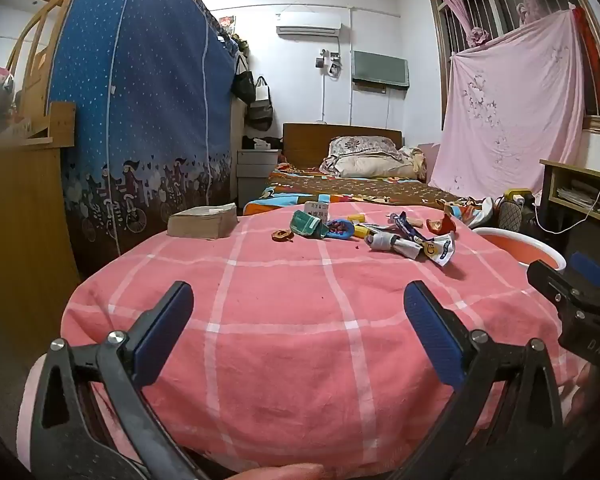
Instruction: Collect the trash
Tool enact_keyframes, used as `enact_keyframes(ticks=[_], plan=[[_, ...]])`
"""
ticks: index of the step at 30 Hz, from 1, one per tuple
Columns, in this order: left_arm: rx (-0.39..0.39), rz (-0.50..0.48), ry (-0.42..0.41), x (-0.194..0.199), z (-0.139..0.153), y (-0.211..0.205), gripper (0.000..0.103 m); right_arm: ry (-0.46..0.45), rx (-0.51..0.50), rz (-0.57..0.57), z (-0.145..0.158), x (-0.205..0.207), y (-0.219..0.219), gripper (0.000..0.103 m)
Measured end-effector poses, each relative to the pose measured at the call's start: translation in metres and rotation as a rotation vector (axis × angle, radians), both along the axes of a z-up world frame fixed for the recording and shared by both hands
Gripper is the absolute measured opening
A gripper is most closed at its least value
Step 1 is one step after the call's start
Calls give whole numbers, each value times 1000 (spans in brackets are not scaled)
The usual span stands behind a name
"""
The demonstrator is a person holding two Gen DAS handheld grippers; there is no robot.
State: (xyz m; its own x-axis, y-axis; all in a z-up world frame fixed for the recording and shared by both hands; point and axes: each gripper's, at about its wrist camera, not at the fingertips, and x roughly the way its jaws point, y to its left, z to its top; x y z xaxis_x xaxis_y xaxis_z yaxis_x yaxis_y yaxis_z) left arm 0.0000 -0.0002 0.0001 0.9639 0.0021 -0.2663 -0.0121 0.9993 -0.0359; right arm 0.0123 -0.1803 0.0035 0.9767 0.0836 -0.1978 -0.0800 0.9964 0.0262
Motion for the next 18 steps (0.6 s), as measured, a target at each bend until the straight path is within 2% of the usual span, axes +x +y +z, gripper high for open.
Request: enact_keyframes(ticks=[18], plan=[[4, 0, -6, 0, 0, 0, 89, 4, 7, -1, -1, 1, -1, 103]])
